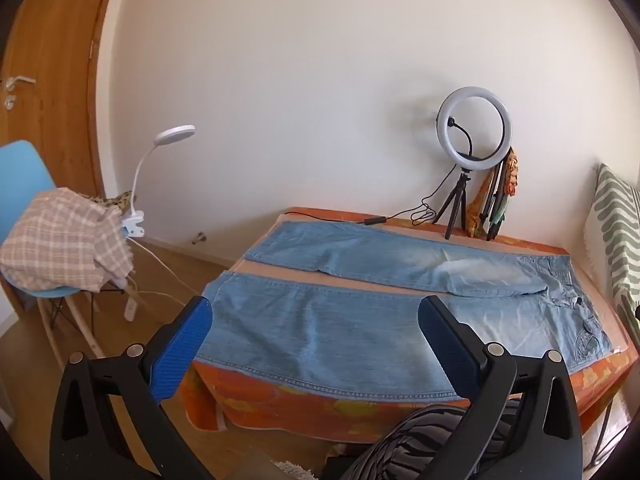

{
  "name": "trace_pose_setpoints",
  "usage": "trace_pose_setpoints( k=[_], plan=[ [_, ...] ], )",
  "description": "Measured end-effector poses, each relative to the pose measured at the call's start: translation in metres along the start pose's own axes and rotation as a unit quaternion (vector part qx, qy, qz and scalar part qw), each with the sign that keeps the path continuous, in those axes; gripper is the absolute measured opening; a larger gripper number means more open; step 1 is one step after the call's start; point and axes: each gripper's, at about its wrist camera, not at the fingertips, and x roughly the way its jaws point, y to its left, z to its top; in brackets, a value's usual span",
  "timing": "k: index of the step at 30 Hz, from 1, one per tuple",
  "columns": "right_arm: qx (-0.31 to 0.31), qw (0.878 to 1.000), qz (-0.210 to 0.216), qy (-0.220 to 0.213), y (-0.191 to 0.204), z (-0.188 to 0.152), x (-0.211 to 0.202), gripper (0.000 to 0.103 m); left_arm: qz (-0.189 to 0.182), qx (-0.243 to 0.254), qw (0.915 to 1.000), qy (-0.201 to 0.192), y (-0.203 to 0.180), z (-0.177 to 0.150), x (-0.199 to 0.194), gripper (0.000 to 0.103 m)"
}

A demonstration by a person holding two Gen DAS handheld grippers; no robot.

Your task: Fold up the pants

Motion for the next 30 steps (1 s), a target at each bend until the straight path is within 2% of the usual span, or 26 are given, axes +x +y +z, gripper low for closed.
trace_pose_setpoints(
  k=[14, 30],
  plan=[
    [0.001, 1.000, 0.001, 0.000, 0.0005, 0.0000, -0.0005, 0.099, 0.025, 0.011, 0.9994, -0.022, -0.0035, 0.0019, -0.0083, 0.103],
    [0.003, 1.000, 0.001, 0.000, 0.0016, -0.0001, 0.0012, 0.099, 0.024, 0.012, 0.9993, -0.027, -0.0059, 0.0053, -0.0099, 0.103]
  ],
)
